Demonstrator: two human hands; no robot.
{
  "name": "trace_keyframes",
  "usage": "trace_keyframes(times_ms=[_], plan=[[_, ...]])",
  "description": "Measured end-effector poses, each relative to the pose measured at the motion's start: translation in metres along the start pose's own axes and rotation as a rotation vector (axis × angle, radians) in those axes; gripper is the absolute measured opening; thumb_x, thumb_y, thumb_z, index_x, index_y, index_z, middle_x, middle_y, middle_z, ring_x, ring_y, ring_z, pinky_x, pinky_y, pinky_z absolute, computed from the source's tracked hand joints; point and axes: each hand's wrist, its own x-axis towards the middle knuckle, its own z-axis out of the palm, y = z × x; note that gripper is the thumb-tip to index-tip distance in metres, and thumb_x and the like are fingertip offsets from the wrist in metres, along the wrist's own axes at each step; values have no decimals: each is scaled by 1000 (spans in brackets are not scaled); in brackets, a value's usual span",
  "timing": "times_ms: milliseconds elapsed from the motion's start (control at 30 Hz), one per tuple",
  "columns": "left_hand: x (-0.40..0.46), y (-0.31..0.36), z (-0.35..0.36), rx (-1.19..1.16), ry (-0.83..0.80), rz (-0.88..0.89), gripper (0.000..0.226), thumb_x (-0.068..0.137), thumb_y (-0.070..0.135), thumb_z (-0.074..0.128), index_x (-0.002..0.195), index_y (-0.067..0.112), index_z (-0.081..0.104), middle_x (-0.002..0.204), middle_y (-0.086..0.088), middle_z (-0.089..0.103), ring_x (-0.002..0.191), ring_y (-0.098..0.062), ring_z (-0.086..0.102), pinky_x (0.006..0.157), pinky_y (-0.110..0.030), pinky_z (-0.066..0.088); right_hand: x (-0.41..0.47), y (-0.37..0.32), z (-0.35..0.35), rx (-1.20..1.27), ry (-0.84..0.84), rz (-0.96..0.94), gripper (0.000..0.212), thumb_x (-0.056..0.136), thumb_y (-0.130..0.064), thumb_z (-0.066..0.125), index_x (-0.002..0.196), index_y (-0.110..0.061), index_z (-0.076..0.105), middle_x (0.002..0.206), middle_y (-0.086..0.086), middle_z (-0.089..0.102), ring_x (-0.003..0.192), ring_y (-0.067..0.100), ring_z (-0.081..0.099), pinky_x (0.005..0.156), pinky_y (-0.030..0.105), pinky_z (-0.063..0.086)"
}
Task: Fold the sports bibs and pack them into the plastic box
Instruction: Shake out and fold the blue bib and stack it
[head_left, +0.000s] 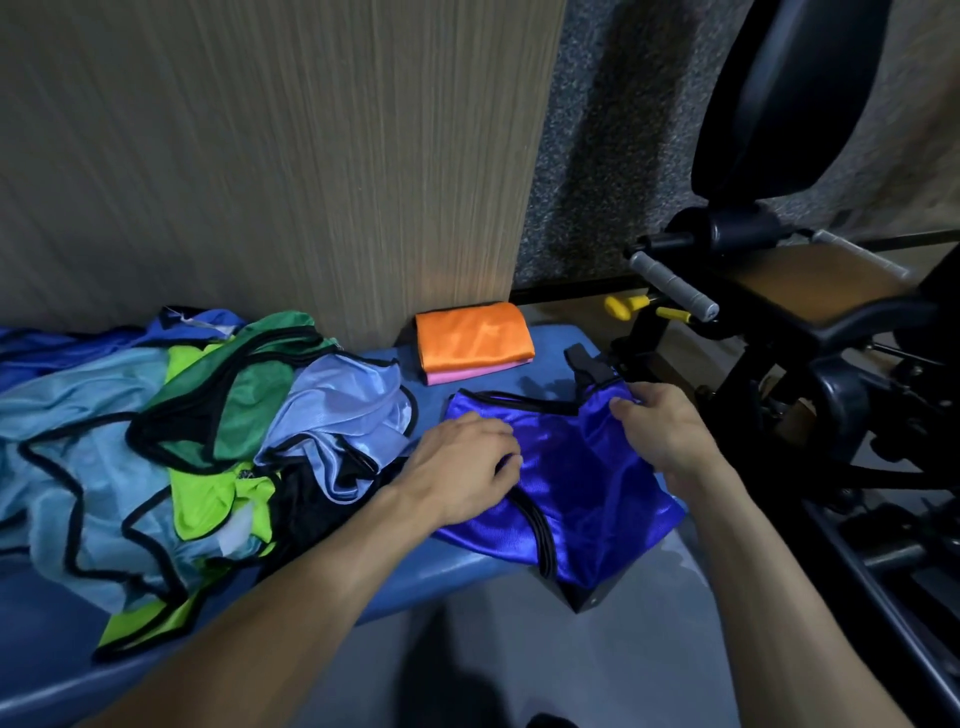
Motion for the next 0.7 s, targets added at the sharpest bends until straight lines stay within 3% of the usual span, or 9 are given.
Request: trace_keyframes(times_ms=[67,100,167,267,367,500,567,700], plan=[[6,7,2,-1,81,25,29,102,36,42,104,24,69,116,12,65,110,-20,58,88,-38,51,-2,4,-4,-67,79,-6,20,102,-25,52,103,-15,69,83,15,75,76,37,73,68,56,59],[10,12,4,-18,99,33,29,102,36,43,108,23,68,118,11,65,110,-21,58,89,-38,51,-2,7,-6,-90,120,0,21,102,-27,52,97,-15,69,82,14,75,77,38,73,69,54,61],[21,27,10,-53,83,52,37,103,40,44,131,22,61,140,6,57,128,-22,50,102,-39,46,-3,12,-12,-104,184,29,23,102,-29,53,93,-13,68,83,13,74,78,36,72,70,47,61],[35,52,22,-59,-38,87,60,104,53,39,157,25,33,168,2,20,153,-23,20,122,-43,22,-1,24,-21,-85,246,90,27,99,-33,59,85,-13,69,79,11,72,75,31,70,72,46,60],[47,59,38,-37,-164,42,72,101,67,29,162,35,10,171,5,-10,157,-27,-10,125,-54,-4,3,43,-26,-59,263,164,36,92,-39,69,74,-8,68,74,11,69,76,32,68,68,41,55],[54,57,49,17,-227,19,81,95,78,22,161,39,-3,167,5,-25,152,-31,-27,121,-58,-14,11,69,-29,177,168,346,42,80,-43,81,94,-5,72,91,14,76,81,33,74,73,46,63],[55,57,49,27,-254,21,84,93,80,21,161,39,-6,166,5,-28,151,-31,-31,121,-58,-16,14,78,-32,278,93,397,52,72,-48,84,102,-7,73,96,13,77,83,34,76,77,55,62],[54,55,42,9,-302,22,90,89,85,28,160,43,-7,165,6,-29,150,-29,-33,121,-58,-15,6,78,-37,342,-25,360,29,88,-34,78,110,-15,73,101,10,78,90,32,76,85,55,61]])
